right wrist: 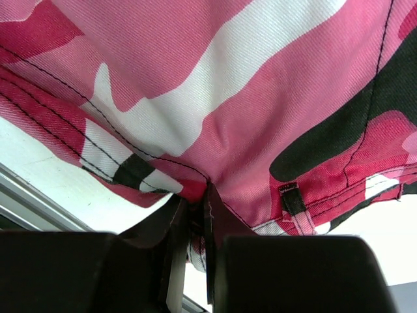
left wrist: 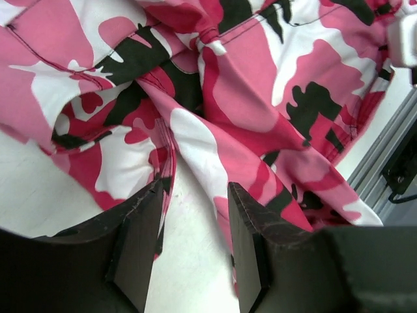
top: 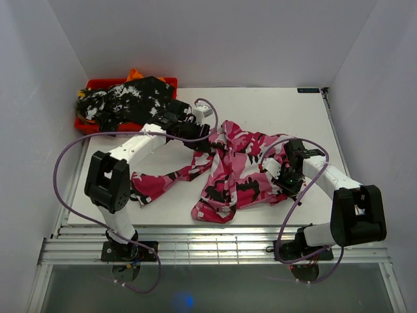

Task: Fold and stack the trousers
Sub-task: Flatten the trousers out

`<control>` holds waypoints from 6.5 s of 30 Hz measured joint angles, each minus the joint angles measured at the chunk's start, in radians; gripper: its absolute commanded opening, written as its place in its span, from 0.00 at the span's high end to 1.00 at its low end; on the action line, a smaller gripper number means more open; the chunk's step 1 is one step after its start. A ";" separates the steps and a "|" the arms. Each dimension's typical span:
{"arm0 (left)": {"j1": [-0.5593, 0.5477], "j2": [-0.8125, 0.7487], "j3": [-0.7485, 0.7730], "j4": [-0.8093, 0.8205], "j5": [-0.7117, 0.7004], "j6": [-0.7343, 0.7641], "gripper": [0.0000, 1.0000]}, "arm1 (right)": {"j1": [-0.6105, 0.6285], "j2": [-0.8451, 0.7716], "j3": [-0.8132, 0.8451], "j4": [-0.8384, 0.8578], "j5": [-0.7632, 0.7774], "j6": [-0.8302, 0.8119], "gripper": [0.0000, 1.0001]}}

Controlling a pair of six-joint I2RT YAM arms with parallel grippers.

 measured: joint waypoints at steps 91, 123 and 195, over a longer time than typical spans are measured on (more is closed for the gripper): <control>0.674 -0.200 0.105 -0.553 -0.219 0.676 0.30 | -0.383 0.003 0.048 -0.067 0.095 -0.185 0.82; 0.651 -0.086 -0.155 -0.320 -0.205 0.805 1.00 | -0.434 0.027 0.006 -0.043 0.127 -0.231 0.92; 0.695 -0.492 -0.307 -0.132 -0.060 0.646 0.19 | -0.363 0.001 0.386 -0.091 -0.368 -0.042 0.92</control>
